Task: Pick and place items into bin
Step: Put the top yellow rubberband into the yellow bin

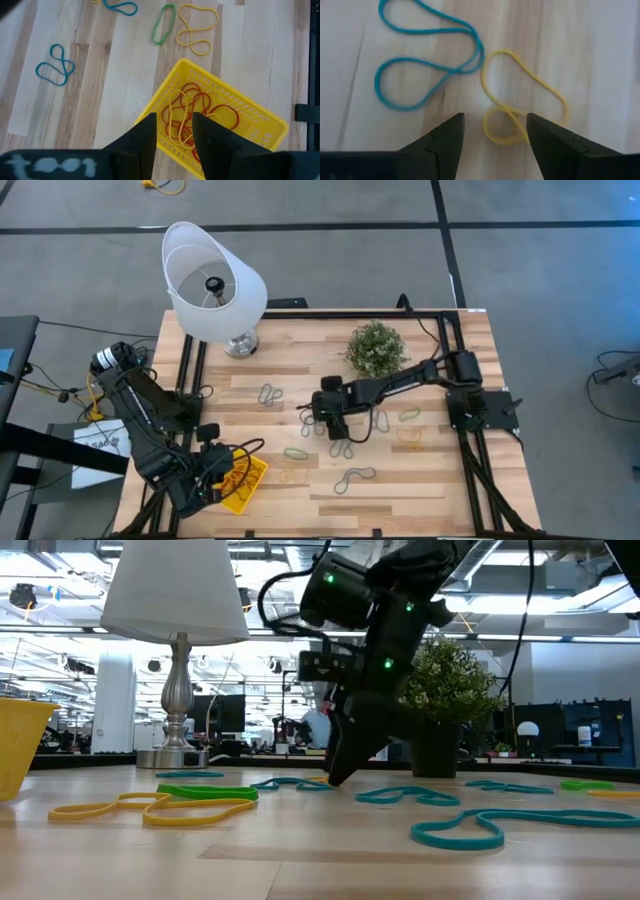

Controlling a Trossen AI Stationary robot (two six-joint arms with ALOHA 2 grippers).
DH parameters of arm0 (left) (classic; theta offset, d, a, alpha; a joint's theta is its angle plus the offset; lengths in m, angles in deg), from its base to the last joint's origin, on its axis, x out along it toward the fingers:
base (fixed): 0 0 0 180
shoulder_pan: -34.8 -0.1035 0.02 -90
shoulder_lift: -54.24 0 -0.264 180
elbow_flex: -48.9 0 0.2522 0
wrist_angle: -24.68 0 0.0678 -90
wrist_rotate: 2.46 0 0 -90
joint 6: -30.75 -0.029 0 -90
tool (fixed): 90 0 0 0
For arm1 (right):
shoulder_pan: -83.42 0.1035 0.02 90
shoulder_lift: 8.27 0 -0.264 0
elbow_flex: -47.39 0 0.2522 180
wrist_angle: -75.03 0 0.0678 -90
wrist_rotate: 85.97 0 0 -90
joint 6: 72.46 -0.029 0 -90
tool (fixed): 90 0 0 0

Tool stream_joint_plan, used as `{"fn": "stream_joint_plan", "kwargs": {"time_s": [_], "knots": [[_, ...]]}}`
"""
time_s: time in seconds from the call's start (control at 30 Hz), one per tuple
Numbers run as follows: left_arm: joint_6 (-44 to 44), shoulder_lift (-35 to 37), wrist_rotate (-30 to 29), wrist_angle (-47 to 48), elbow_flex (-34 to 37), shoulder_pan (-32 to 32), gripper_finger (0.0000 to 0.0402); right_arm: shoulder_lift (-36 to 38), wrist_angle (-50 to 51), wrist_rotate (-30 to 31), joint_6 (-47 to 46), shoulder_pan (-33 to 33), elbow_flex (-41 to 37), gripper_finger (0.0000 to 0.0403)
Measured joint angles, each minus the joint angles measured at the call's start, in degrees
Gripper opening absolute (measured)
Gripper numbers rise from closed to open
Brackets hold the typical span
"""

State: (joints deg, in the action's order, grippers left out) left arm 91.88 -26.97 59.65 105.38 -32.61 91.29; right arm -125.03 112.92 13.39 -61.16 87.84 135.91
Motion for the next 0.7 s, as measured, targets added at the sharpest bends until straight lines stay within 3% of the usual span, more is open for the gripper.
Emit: {"fn": "stream_joint_plan", "kwargs": {"time_s": [0.4,0.53,0.7], "knots": [[-0.2,0.0,0.0,0.0,0.0,0.0,0.0114,-1.1,-0.7,-3.6,-3.6,-4.4,0.0,0.0165],[-0.1,0.0,0.0,0.1,0.0,0.0,0.0114,-1.9,-0.8,-10.3,-5.3,-5.8,0.0,0.0128],[-0.4,0.0,0.1,0.0,0.0,0.0,0.0114,-2.4,-0.9,-9.3,-5.3,-5.6,0.1,0.0064]]}}
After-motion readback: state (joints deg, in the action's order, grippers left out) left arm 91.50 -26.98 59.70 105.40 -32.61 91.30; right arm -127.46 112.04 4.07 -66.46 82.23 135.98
